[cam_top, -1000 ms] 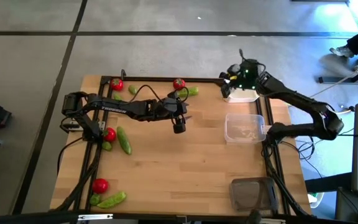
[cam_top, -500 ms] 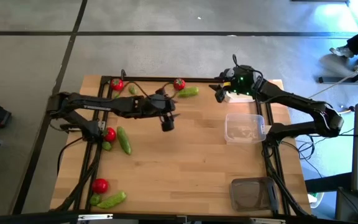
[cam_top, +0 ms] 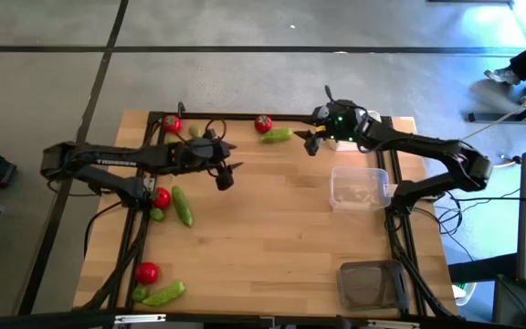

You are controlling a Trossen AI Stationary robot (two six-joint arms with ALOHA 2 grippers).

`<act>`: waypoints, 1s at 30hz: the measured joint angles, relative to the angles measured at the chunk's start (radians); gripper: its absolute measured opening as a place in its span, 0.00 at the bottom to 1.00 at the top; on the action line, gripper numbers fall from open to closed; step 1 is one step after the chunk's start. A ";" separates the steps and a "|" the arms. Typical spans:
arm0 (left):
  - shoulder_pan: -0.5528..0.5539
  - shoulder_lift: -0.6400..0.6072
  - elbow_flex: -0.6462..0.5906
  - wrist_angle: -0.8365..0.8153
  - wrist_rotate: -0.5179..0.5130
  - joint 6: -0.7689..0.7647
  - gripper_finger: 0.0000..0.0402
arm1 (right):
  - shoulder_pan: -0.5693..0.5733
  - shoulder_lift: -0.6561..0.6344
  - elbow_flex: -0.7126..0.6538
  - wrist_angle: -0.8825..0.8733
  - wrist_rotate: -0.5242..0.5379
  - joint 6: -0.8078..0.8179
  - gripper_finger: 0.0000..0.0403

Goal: Sort produce into baskets
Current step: Put the top right cucumber into the transparent bin

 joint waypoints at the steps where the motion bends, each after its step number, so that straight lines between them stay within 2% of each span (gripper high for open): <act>1: 0.000 -0.003 -0.009 0.012 0.000 -0.004 0.66 | 0.000 0.020 0.007 0.004 -0.012 0.002 0.59; 8: 0.000 -0.006 -0.020 0.018 0.000 -0.006 0.66 | -0.001 0.193 0.154 -0.074 0.001 -0.020 0.80; 12: 0.000 -0.006 -0.020 0.018 0.000 -0.006 0.66 | -0.001 0.293 0.264 -0.182 0.033 -0.095 0.86; 20: -0.002 -0.006 -0.020 0.014 0.002 -0.006 0.66 | -0.002 0.441 0.408 -0.282 0.102 -0.214 0.88; 30: -0.001 -0.006 -0.020 0.014 0.003 -0.006 0.66 | -0.002 0.549 0.426 -0.282 0.107 -0.322 0.88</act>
